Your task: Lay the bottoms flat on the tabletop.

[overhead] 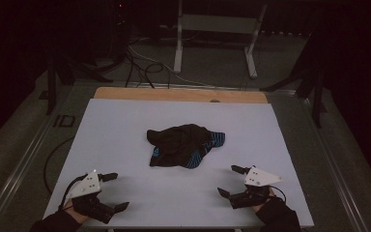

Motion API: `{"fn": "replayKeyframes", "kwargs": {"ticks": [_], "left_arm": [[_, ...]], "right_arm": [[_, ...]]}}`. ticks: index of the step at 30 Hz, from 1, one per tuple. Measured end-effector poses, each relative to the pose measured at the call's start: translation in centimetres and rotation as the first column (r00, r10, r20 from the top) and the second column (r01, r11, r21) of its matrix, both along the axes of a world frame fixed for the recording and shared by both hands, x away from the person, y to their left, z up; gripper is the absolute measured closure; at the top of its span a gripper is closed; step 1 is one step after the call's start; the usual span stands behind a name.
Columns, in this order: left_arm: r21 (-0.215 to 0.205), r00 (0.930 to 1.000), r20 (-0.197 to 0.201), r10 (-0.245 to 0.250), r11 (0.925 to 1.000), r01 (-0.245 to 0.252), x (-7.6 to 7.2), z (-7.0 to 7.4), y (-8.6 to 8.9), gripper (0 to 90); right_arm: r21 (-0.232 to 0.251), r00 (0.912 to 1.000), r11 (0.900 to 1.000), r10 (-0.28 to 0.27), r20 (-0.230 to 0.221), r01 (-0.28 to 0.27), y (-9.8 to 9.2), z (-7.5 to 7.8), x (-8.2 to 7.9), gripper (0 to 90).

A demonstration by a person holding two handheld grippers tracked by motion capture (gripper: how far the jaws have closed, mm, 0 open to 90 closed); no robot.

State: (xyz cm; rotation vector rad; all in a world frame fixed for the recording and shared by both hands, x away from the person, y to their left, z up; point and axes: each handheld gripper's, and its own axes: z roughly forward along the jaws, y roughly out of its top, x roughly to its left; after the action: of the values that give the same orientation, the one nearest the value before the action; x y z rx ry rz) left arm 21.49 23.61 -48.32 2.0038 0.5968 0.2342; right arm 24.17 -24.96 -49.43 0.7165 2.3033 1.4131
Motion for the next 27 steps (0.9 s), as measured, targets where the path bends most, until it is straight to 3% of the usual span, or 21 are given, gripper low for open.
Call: {"fn": "replayKeyframes", "kwargs": {"ticks": [13, 27], "left_arm": [[-0.001, 0.9996, -0.009, -0.026, 0.9997, 0.026, 0.1, -0.1, -0.5, 0.0], [0.006, 0.9975, -0.026, -0.066, 0.9978, 0.067, 0.1, -0.4, -1.1, 0.0]], "right_arm": [[-0.033, 0.9999, 0.999, -0.015, 0.005, 0.015, 0.0, 0.1, -0.4, 9.0], [-0.037, 0.9988, 0.999, 0.027, -0.042, -0.029, 0.4, 0.1, -0.6, 9.0]]}}
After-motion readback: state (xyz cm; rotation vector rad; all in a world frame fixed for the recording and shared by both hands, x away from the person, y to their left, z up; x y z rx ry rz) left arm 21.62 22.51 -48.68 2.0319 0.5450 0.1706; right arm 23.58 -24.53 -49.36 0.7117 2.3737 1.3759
